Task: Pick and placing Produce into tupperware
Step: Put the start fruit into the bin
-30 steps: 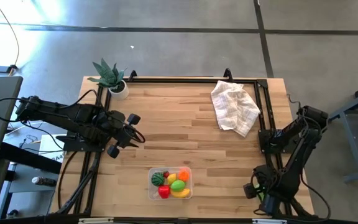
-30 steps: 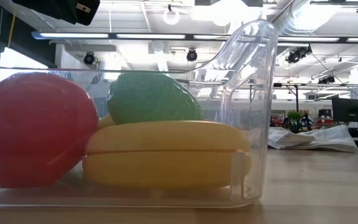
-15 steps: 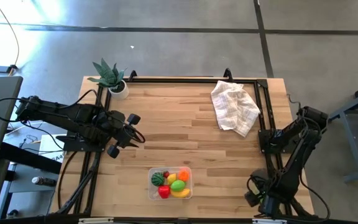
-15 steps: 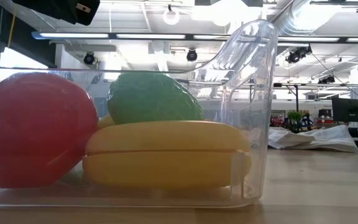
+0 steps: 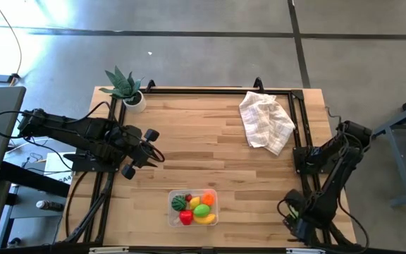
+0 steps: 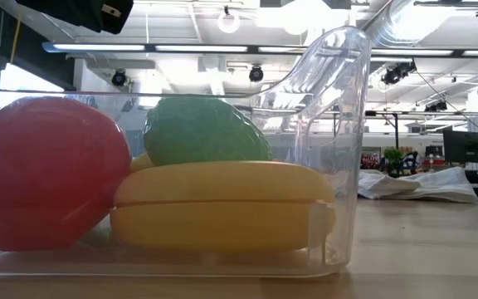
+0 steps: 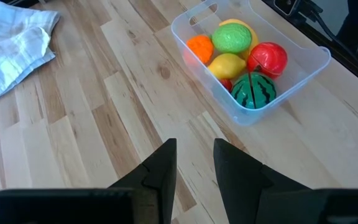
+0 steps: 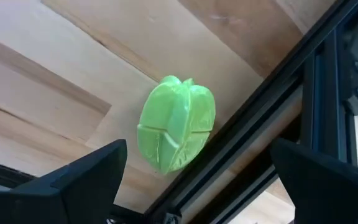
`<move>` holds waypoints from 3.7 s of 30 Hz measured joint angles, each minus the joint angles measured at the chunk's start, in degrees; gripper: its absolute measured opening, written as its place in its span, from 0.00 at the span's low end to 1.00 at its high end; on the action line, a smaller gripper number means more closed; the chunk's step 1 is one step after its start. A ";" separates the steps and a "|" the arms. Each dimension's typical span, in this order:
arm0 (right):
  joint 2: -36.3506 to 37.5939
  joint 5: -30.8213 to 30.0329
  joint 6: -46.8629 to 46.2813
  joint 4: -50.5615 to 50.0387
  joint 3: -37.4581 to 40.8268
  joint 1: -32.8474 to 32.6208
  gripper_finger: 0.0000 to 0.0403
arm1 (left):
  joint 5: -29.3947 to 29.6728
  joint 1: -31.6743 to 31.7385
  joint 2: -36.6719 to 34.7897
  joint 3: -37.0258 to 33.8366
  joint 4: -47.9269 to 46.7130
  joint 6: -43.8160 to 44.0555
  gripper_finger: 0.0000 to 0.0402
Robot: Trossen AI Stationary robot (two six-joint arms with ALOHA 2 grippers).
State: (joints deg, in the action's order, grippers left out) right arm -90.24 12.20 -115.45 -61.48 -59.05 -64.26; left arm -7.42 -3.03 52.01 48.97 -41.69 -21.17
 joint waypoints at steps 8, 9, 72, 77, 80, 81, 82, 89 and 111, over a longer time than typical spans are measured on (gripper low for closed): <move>-3.29 0.28 6.70 3.04 0.00 1.97 0.97 | 0.00 0.02 0.00 0.00 0.00 0.00 0.24; -3.54 0.27 7.52 2.99 0.00 2.26 0.97 | 0.00 0.02 0.00 0.00 0.02 0.00 0.24; -10.67 3.28 3.54 7.64 -0.02 2.85 0.87 | 0.00 0.01 0.00 0.00 0.02 0.00 0.24; -10.65 3.21 3.52 8.94 -0.02 2.87 0.85 | 0.00 0.00 0.00 0.00 0.02 0.00 0.24; -10.80 2.67 1.14 11.79 -0.07 3.06 0.83 | 0.00 0.01 0.00 0.00 0.02 0.00 0.24; -10.84 2.67 0.94 12.57 -0.18 3.07 0.82 | 0.00 0.02 0.00 0.00 0.01 0.01 0.24; -10.80 2.78 0.73 12.39 -0.19 3.13 0.82 | 0.01 0.01 0.00 0.00 0.01 0.01 0.24; -11.34 2.82 0.71 12.20 -0.09 3.18 0.79 | 0.00 0.00 0.00 0.00 0.02 0.00 0.24; -11.32 4.60 -2.83 14.33 -0.07 3.13 0.79 | 0.00 0.01 0.00 0.00 0.02 0.02 0.24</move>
State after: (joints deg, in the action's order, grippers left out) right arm -101.56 16.80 -118.28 -47.15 -59.11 -61.12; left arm -7.42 -3.02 52.01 48.97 -41.67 -21.15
